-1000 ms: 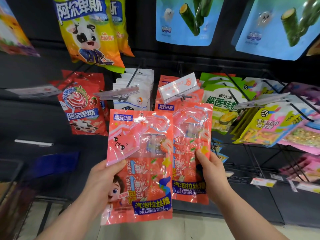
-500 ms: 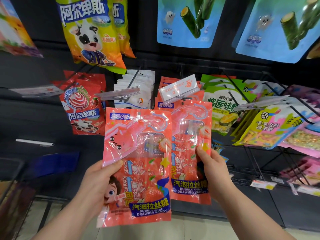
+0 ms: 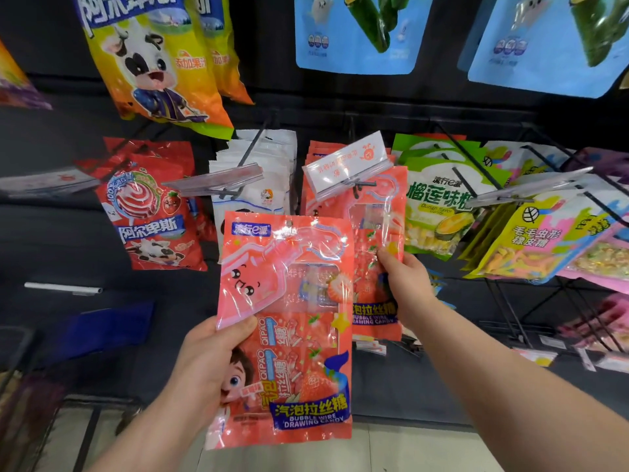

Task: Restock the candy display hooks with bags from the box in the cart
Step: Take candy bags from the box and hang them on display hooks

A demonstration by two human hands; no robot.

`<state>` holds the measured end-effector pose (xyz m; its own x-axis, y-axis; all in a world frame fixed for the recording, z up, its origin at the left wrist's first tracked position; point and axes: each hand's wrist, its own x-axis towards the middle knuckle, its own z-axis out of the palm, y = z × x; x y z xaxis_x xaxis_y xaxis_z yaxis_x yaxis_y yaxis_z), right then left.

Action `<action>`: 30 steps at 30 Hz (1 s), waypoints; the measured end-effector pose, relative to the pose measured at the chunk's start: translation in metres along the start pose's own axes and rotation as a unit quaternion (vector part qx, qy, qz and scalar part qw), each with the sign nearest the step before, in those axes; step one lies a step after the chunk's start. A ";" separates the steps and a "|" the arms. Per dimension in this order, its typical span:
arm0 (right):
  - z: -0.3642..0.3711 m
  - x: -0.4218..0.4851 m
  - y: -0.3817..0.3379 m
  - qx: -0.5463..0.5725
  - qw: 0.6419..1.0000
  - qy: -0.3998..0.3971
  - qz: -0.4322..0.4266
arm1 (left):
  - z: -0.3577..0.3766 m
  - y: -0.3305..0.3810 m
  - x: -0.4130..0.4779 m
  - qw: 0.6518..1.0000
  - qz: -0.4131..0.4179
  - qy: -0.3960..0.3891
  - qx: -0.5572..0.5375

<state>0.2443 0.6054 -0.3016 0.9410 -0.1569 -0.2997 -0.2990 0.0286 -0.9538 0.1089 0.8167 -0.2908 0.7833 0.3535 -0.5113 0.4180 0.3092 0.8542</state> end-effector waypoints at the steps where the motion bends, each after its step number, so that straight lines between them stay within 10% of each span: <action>1: 0.001 0.007 0.001 -0.003 1.000 0.000 0.003 | 0.001 0.000 0.002 1.000 -0.002 -0.003 0.001; 15: -0.011 0.018 0.016 -0.116 0.992 0.028 -0.051 | 0.016 -0.011 0.025 0.999 -0.005 -0.031 0.016; 22: -0.034 -0.076 0.047 0.001 0.994 -0.110 0.006 | 0.044 -0.012 0.028 0.998 0.014 -0.066 0.001; 30: -0.038 -0.079 0.051 0.026 0.997 -0.047 -0.047 | 0.065 -0.005 0.029 0.993 0.014 -0.114 0.017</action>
<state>0.1489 0.5817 -0.3263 0.9760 -0.0689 -0.2067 -0.2021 0.0687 -0.9770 0.1588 0.7682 -0.3040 0.8772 0.1523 -0.4553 0.4063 0.2698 0.8730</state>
